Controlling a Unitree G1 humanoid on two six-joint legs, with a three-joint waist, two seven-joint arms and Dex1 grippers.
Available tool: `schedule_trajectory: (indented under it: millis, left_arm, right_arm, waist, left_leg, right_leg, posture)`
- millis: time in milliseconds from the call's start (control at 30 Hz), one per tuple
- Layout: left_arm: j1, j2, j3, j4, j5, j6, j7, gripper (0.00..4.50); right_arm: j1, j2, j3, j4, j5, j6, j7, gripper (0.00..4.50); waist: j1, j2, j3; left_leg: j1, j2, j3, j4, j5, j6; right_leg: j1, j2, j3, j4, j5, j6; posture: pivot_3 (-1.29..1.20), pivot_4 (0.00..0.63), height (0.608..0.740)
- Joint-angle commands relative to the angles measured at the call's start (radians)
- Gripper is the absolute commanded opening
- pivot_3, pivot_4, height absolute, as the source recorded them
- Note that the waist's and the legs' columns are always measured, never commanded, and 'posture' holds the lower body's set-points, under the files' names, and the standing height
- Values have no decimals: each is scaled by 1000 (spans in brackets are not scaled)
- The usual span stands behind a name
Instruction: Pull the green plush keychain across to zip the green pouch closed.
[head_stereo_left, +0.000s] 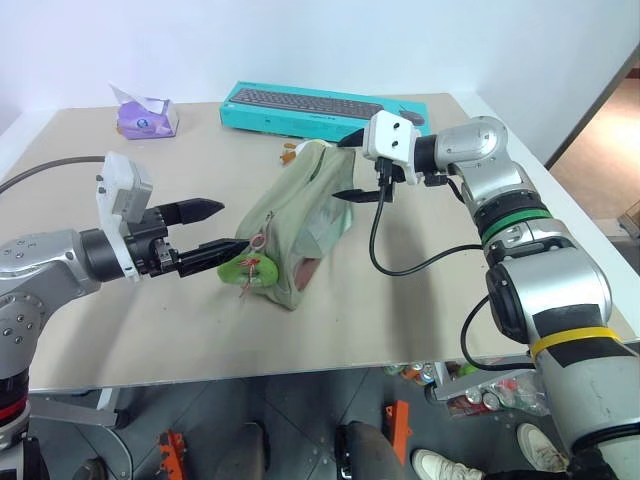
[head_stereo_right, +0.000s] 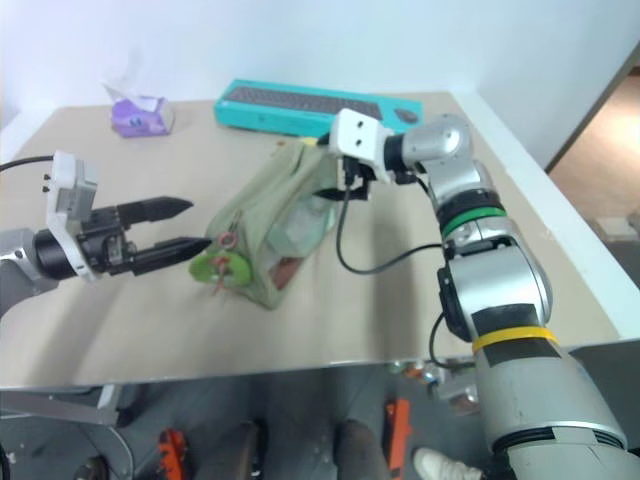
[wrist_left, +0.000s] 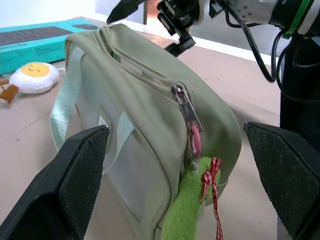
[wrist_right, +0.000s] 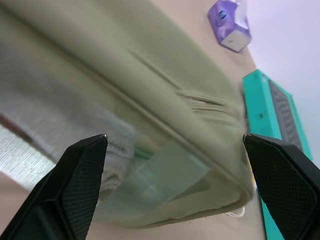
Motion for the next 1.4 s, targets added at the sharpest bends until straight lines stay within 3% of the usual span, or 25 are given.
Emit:
schedule_trajectory:
  millis: [33, 633, 833, 1067, 1400]
  left_arm:
    - [-13, 3, 30, 5, 3, -31, 7, 4496]
    - [-45, -33, -19, 79, 66, -92, 19, 4496]
    - [-59, -39, -28, 96, 79, -96, 18, 4500]
    - [-78, -47, -40, 111, 95, -104, 10, 4500]
    - [-97, -63, -52, 128, 103, -107, 6, 4500]
  right_arm:
    - [-21, -4, -11, -9, -7, -31, 13, 4247]
    - [-26, -1, -44, -16, 10, 23, 3, 4247]
    - [-20, 7, -53, -33, 20, 49, 33, 2159]
    - [-26, 1, -54, -43, 27, 60, 47, 46]
    - [-27, -10, -47, -69, 15, 43, 42, 46]
  waist:
    - [0, 0, 0]
    - [0, 0, 0]
    - [0, 0, 0]
    - [0, 0, 0]
    - [0, 0, 0]
  left_leg:
    - [0, 1, 0, 0, 0, 0]
    - [2, 8, 1, 0, 1, -1]
    - [2, 9, 2, 0, 1, -1]
    - [3, 10, 2, 0, 1, -1]
    - [3, 12, 2, 0, 1, -1]
  right_leg:
    - [0, 1, 0, 0, 0, 0]
    - [-1, 9, 2, 0, 3, -5]
    - [-1, 10, 2, 0, 3, -6]
    - [-1, 11, 2, 0, 4, -6]
    - [-1, 13, 3, 0, 5, -8]
  posture:
    - [0, 150, 740]
    - [0, 150, 740]
    - [0, 150, 740]
    - [0, 150, 740]
    - [0, 150, 740]
